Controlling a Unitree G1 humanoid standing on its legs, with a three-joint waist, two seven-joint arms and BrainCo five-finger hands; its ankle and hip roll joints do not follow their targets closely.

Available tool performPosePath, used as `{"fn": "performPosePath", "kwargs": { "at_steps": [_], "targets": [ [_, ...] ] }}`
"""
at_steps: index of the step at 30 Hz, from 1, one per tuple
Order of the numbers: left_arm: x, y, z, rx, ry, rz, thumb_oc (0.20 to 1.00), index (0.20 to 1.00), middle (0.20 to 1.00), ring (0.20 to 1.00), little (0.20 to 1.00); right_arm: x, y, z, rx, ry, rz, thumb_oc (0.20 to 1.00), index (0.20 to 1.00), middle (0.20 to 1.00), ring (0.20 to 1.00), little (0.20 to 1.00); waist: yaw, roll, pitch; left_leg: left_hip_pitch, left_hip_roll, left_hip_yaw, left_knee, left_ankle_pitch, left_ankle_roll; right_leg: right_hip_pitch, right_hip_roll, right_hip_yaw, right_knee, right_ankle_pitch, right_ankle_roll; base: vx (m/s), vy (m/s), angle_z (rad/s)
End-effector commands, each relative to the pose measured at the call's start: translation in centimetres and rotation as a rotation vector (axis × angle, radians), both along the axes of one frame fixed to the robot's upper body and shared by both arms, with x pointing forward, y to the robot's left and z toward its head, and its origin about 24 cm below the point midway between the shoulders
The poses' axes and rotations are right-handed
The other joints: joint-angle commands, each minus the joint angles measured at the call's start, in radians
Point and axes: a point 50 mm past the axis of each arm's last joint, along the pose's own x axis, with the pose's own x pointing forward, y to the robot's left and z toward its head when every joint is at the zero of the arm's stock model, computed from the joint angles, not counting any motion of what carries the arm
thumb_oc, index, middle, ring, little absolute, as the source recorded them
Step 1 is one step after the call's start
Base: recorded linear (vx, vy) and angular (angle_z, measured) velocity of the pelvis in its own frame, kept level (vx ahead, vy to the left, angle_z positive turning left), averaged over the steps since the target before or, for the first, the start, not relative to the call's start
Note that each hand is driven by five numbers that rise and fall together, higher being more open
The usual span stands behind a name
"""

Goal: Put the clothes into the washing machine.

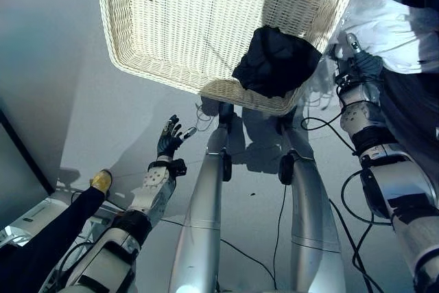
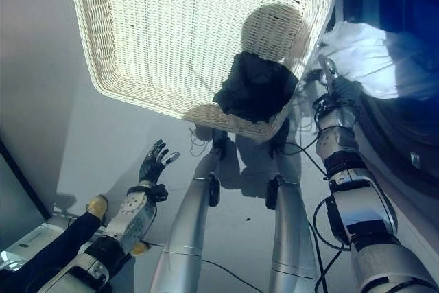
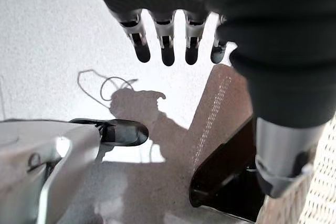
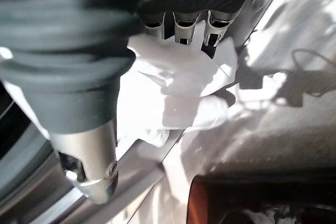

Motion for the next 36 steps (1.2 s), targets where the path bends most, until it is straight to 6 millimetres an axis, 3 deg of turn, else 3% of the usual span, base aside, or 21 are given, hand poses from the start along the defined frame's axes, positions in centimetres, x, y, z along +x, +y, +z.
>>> {"fn": "performPosePath", "kwargs": {
  "at_steps": [1,2,3,5,6,7,14,17,22,24,27,28,29,33,36],
  "targets": [
    [-1.4,0.6,-1.0,-0.046,0.001,0.025,1.000,1.000,1.000,1.000,1.000,-1.9,-1.3,5.1,-0.092,-0.236,-0.019,1.000,1.000,1.000,1.000,1.000,-0.029,0.080,-0.016,0.044,-0.035,0.048,-0.105,0.044,0.033,0.021,0.027,-0.018,0.104,-0.110,0.082,0.00,0.000,0.00],
    [-1.4,0.6,-1.0,-0.046,0.001,0.025,1.000,1.000,1.000,1.000,1.000,-1.9,-1.3,5.1,-0.087,-0.241,-0.017,1.000,1.000,1.000,1.000,1.000,-0.029,0.080,-0.016,0.045,-0.035,0.049,-0.106,0.044,0.033,0.022,0.028,-0.018,0.103,-0.110,0.082,-0.01,0.066,0.00],
    [-1.8,0.7,-1.4,-0.056,0.005,0.027,1.000,1.000,1.000,1.000,1.000,-2.5,-1.5,6.5,-0.037,-0.344,0.037,1.000,1.000,1.000,1.000,1.000,-0.033,0.083,-0.016,0.069,-0.034,0.054,-0.116,0.044,0.029,0.042,0.033,-0.016,0.093,-0.113,0.082,-0.02,0.089,-0.02],
    [-2.1,0.7,-1.7,-0.062,0.007,0.029,1.000,1.000,1.000,1.000,1.000,-2.9,-1.5,7.1,0.023,-0.420,0.073,0.589,0.589,0.589,0.589,0.589,-0.038,0.084,-0.016,0.084,-0.031,0.061,-0.124,0.045,0.027,0.054,0.035,-0.015,0.090,-0.116,0.081,-0.02,0.074,-0.04],
    [-2.1,0.7,-1.8,-0.063,0.008,0.029,1.000,1.000,1.000,1.000,1.000,-3.1,-1.6,7.3,0.054,-0.455,0.083,0.209,0.209,0.209,0.209,0.209,-0.039,0.084,-0.016,0.092,-0.029,0.065,-0.129,0.045,0.027,0.061,0.037,-0.015,0.087,-0.116,0.081,-0.03,0.054,-0.02],
    [-2.4,0.6,-2.0,-0.067,0.011,0.031,1.000,1.000,1.000,1.000,1.000,-3.7,-1.8,7.7,0.132,-0.541,0.112,0.200,0.200,0.200,0.200,0.200,-0.046,0.085,-0.016,0.111,-0.027,0.074,-0.137,0.045,0.026,0.078,0.041,-0.013,0.077,-0.117,0.081,-0.03,0.060,0.00],
    [-3.0,0.2,-3.0,-0.091,0.037,0.042,1.000,1.000,1.000,1.000,1.000,-6.3,-2.2,9.1,0.336,-0.795,0.065,0.200,0.200,0.200,0.200,0.200,-0.083,0.084,-0.016,0.201,-0.036,0.105,-0.153,0.028,0.032,0.159,0.057,0.003,0.024,-0.108,0.074,-0.03,0.060,-0.03],
    [-3.4,0.3,-3.6,-0.098,0.058,0.053,1.000,1.000,1.000,1.000,1.000,-8.0,-2.7,9.8,0.360,-0.870,-0.043,0.200,0.200,0.200,0.200,0.200,-0.099,0.076,-0.016,0.245,-0.039,0.118,-0.157,0.023,0.035,0.202,0.065,0.007,0.001,-0.101,0.069,-0.02,0.050,-0.04],
    [-3.6,1.3,-4.3,-0.105,0.096,0.076,1.000,1.000,1.000,1.000,1.000,-11.3,-5.5,9.7,0.494,-0.992,-0.312,0.200,0.200,0.200,0.200,0.200,-0.128,0.052,-0.016,0.314,-0.047,0.131,-0.152,0.002,0.041,0.271,0.065,0.015,-0.035,-0.084,0.069,0.01,0.022,-0.10],
    [-3.7,1.9,-4.5,-0.106,0.111,0.085,1.000,1.000,1.000,1.000,1.000,-11.7,-7.9,7.9,0.728,-1.004,-0.400,0.200,0.200,0.200,0.200,0.200,-0.136,0.041,-0.016,0.338,-0.045,0.134,-0.146,-0.006,0.040,0.298,0.065,0.014,-0.033,-0.086,0.070,0.04,-0.018,-0.05],
    [-3.6,2.2,-4.6,-0.103,0.118,0.089,1.000,1.000,1.000,1.000,1.000,-12.0,-10.6,5.5,0.922,-0.962,-0.529,0.200,0.200,0.200,0.200,0.200,-0.141,0.033,-0.016,0.353,-0.052,0.128,-0.145,-0.008,0.044,0.315,0.072,0.016,-0.031,-0.087,0.066,0.01,-0.020,0.01],
    [-3.4,2.4,-4.4,-0.091,0.121,0.083,1.000,1.000,1.000,1.000,1.000,-12.1,-12.7,3.6,1.093,-0.839,-0.634,0.699,0.699,0.699,0.699,0.699,-0.139,0.029,-0.016,0.359,-0.057,0.117,-0.144,-0.006,0.048,0.324,0.074,0.016,-0.026,-0.086,0.064,0.03,-0.075,0.05],
    [-3.3,2.5,-4.2,-0.086,0.119,0.079,1.000,1.000,1.000,1.000,1.000,-11.9,-13.6,2.3,1.178,-0.746,-0.666,1.000,1.000,1.000,1.000,1.000,-0.137,0.029,-0.016,0.354,-0.057,0.112,-0.143,0.005,0.050,0.320,0.075,0.015,-0.022,-0.076,0.061,0.05,-0.077,0.06],
    [-3.0,3.2,-3.6,-0.069,0.118,0.062,1.000,1.000,1.000,1.000,1.000,-11.0,-15.3,-1.4,1.362,-0.485,-0.657,1.000,1.000,1.000,1.000,1.000,-0.130,0.033,-0.016,0.353,-0.061,0.101,-0.141,0.013,0.055,0.320,0.072,0.011,-0.010,-0.074,0.057,0.03,-0.071,0.10],
    [-2.8,3.7,-3.3,-0.062,0.127,0.058,1.000,1.000,1.000,1.000,1.000,-9.6,-14.7,-3.1,1.394,-0.355,-0.562,1.000,1.000,1.000,1.000,1.000,-0.127,0.037,-0.016,0.359,-0.062,0.102,-0.141,0.010,0.054,0.328,0.063,0.005,-0.005,-0.084,0.059,0.04,-0.033,0.09]
  ]
}}
